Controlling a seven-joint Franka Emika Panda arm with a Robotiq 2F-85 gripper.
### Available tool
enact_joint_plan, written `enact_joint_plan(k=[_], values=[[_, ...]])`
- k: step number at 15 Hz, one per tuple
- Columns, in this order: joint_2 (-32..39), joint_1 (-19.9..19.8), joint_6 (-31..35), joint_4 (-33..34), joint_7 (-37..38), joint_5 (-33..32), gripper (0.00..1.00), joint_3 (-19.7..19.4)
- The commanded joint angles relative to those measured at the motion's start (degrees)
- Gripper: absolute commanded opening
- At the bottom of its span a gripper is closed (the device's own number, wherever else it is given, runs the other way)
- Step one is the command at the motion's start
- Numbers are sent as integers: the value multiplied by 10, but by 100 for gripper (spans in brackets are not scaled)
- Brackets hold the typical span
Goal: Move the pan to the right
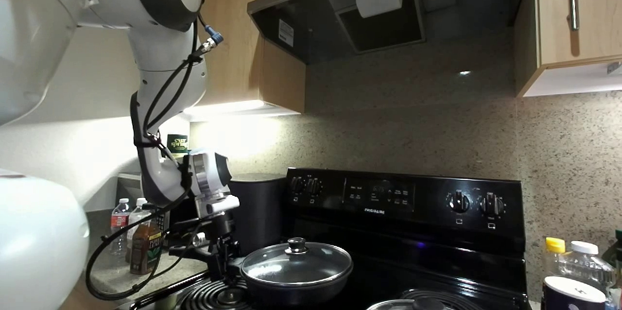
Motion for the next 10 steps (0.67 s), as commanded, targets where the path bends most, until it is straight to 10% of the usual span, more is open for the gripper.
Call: enact_joint_plan(k=[1,10], values=[[1,-22,-3,5,-7,-8,19,31],[-49,-35,-6,-34,93,-42,5,13]])
